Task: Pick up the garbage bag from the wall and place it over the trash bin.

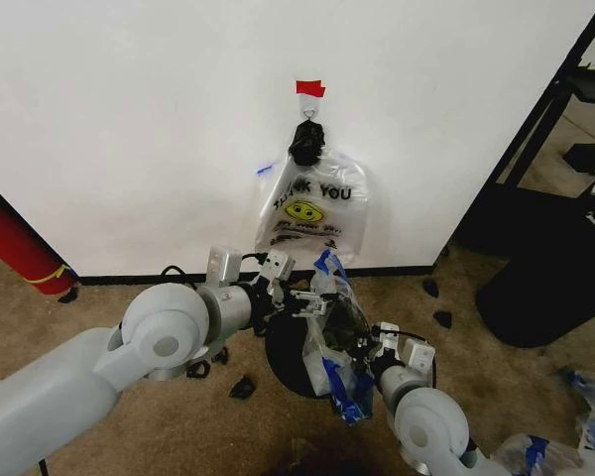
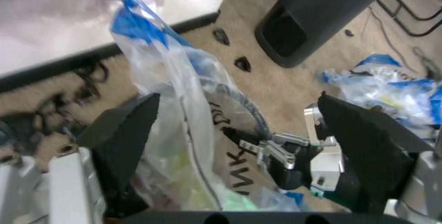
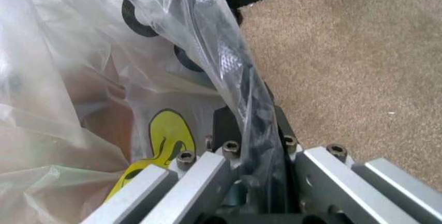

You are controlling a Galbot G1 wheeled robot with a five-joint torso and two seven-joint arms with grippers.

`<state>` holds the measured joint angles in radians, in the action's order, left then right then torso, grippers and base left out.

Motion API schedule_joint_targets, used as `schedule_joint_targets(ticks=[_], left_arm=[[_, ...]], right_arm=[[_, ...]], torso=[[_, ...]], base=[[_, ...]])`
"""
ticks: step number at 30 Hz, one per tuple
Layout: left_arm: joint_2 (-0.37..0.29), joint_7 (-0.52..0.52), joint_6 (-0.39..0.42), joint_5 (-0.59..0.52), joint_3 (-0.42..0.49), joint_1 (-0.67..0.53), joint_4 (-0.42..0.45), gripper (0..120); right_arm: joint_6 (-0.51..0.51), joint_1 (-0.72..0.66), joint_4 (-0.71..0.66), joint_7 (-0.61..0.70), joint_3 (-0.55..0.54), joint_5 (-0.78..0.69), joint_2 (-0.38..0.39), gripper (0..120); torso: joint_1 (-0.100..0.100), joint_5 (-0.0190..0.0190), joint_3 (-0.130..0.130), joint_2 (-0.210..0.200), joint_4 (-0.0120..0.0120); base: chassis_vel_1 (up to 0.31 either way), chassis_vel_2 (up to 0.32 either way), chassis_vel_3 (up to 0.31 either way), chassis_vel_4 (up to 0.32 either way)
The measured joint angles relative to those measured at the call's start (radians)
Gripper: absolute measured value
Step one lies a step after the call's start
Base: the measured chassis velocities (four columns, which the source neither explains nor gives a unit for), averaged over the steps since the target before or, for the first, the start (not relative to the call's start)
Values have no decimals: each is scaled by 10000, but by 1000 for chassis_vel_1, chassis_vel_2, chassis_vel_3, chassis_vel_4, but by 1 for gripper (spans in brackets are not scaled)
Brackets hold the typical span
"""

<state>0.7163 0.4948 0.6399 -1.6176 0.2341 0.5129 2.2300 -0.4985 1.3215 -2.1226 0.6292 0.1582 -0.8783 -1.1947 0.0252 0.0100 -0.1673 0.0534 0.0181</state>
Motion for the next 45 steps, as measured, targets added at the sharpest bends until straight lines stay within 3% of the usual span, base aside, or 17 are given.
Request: schedule_joint_targets(ticks=[10, 23, 39, 45], left_arm=[[465, 499, -167, 37, 791, -338, -678, 47], [492, 709, -324, 288, 1140, -502, -877, 0], [290, 756, -559, 1247, 1047, -596, -1457, 0], [-115, 751, -580, 1417, 458, -300, -1673, 0]], right_arm=[[19, 21, -59, 34, -16, -49, -70, 0], [27, 19, -90, 17, 0, -45, -25, 0], [56, 61, -148, -1, 17, -105, -69, 0], [72, 38, -156, -34, 38, -223, -34, 0]], torso=[[1, 0, 0, 0, 0], [1, 0, 0, 0, -1], [1, 1, 0, -1, 0], [1, 1, -1, -1, 0]], base=[[0, 0, 0, 0], [0, 0, 0, 0], [0, 0, 0, 0], [0, 0, 0, 0]])
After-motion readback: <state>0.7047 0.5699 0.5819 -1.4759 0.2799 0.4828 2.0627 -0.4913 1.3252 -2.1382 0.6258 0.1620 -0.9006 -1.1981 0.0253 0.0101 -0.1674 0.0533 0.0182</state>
